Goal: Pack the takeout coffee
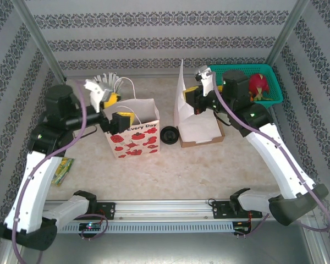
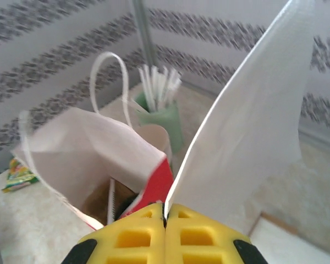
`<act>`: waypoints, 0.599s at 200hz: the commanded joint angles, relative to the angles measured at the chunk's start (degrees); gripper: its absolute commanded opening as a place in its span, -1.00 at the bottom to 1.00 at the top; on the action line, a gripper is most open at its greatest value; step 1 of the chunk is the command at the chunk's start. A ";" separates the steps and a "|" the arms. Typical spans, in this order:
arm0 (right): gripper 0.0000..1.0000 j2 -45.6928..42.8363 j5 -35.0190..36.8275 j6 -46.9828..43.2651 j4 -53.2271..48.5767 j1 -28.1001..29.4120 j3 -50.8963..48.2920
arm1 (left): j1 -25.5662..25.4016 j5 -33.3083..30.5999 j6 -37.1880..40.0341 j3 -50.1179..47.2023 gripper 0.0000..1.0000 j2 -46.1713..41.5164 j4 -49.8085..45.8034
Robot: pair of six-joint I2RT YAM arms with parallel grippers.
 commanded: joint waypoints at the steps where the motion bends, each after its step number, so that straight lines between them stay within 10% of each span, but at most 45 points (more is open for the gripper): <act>1: -1.00 1.36 -8.25 -6.36 0.82 1.39 4.76 | -4.08 -2.43 8.61 4.48 1.00 3.14 -0.05; 44: -1.00 4.94 -14.48 -10.82 0.25 5.58 11.50 | -6.94 -4.19 15.53 11.45 0.99 10.41 0.15; 120: -1.00 10.10 -19.31 -13.17 1.03 9.83 19.11 | -7.54 14.55 27.72 25.08 0.99 23.17 -8.25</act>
